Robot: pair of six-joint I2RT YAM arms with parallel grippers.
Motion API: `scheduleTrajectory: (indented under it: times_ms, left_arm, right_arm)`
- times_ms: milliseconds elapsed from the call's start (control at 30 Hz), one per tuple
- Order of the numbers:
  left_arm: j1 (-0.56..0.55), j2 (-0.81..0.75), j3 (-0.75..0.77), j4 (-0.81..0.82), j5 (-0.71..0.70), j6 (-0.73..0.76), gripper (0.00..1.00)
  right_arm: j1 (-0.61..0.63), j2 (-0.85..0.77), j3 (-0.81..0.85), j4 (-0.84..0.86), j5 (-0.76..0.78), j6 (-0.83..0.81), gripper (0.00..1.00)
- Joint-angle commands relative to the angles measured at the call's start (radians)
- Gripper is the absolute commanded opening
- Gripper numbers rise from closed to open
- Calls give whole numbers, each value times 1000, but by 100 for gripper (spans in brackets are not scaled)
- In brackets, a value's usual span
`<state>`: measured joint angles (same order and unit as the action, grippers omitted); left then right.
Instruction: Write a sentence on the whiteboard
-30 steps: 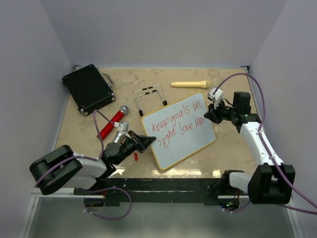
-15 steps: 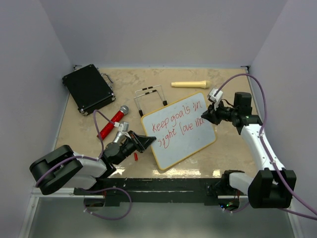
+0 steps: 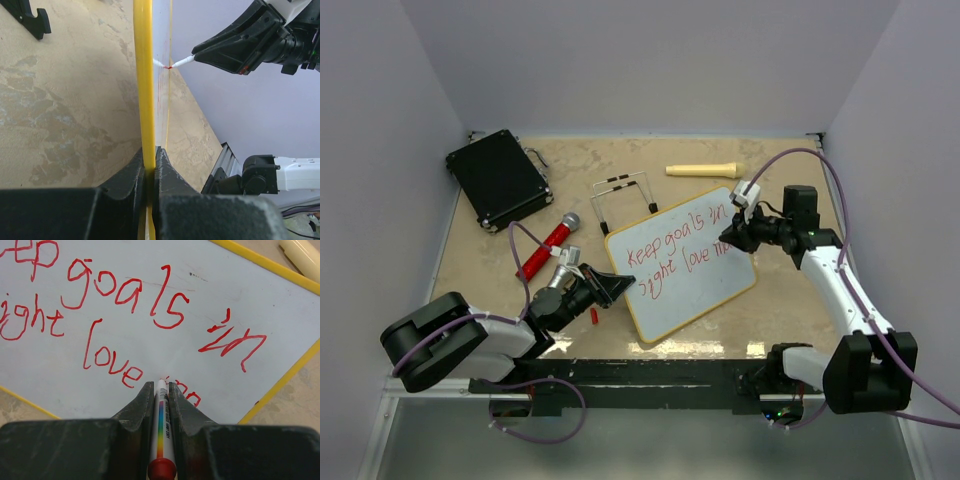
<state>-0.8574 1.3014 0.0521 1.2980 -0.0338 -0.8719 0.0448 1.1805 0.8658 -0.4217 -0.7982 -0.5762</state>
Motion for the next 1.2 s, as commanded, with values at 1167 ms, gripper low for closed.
scheduleTrajectory:
  times_ms: [1167]
  left_arm:
    - [4,-1,-28,27,38,99,0]
  right_arm:
    - [-98,-205,18,9,2,-4,0]
